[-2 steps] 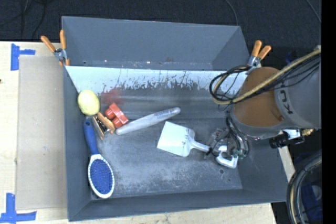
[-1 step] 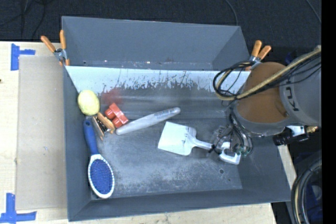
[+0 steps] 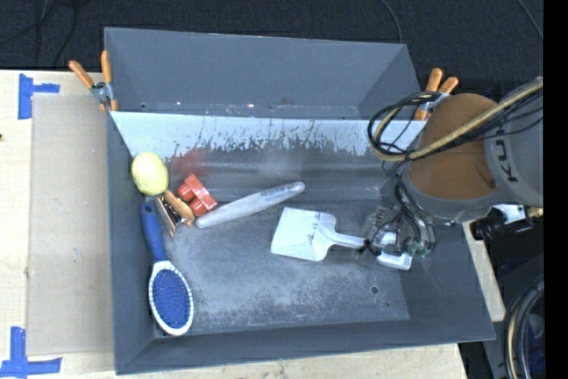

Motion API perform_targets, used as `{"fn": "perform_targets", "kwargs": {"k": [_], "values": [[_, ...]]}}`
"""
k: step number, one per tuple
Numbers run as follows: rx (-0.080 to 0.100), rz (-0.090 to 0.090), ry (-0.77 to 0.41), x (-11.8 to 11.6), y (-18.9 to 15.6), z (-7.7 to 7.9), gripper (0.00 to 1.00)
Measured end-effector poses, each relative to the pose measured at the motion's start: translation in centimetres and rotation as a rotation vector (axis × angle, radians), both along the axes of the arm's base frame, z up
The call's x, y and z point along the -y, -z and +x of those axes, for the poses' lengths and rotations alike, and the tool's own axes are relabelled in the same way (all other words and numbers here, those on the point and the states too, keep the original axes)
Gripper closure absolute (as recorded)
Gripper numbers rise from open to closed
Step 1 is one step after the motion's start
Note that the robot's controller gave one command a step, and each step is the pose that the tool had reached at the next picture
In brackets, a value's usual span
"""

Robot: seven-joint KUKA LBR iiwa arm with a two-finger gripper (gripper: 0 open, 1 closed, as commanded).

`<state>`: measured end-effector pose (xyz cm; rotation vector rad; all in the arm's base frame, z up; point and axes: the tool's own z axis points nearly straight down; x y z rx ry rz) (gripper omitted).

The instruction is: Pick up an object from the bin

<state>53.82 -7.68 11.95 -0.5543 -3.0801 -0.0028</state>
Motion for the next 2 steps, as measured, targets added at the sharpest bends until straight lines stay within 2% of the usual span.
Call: {"fn": "perform_targets", "kwargs": {"k": [1, 2], "values": [[0.009, -0.001, 0.000, 0.0, -2.6, 0.2, 1.00], [0.005, 0.000, -0.002, 0.0, -4.2, 0.2, 1.00]]}}
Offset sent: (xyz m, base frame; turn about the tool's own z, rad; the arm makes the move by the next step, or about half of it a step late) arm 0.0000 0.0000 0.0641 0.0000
